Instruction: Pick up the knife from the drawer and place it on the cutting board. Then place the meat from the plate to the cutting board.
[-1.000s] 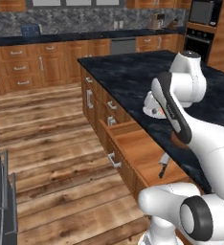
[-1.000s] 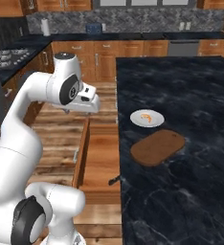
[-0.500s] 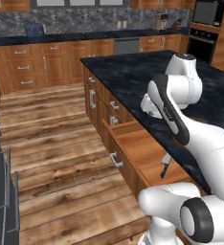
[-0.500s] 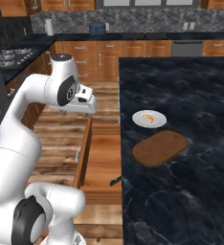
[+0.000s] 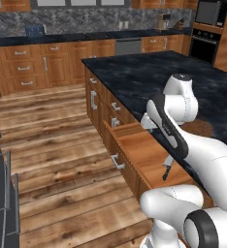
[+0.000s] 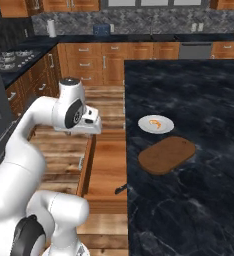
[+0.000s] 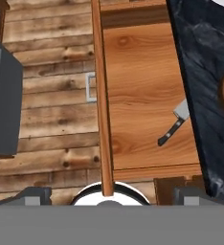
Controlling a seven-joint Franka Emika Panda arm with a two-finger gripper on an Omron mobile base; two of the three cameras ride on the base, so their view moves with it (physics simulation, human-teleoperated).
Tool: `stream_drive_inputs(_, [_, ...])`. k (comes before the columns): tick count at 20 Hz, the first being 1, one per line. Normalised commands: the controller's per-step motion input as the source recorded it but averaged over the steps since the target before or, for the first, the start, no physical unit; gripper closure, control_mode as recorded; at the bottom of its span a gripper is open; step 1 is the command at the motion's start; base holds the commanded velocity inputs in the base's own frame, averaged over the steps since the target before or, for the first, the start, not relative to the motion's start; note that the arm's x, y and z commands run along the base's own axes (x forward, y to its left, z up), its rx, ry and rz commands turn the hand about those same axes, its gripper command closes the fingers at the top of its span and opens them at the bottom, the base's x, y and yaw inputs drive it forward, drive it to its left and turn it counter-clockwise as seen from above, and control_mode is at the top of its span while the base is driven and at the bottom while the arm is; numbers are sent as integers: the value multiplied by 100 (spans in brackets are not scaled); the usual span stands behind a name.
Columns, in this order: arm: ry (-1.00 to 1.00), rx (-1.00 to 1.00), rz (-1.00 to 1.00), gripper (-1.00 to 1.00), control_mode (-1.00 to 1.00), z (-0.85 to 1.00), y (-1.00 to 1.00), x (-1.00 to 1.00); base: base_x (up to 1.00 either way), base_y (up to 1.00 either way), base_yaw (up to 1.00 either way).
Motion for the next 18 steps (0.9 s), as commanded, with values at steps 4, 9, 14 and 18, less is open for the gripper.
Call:
stream_drive_inputs(4, [1,0,10,-100,-100,-72,5,3,0,0,0])
stream_drive_inputs(9, [0,0,11,-100,-100,-59,9,12,0,0,0])
stream_drive_inputs(14, [9,-2,11,-100,-100,-33,9,24,0,0,0])
stream_drive_inputs(18, [18,-4,11,-100,-100,-42,12,16,0,0,0])
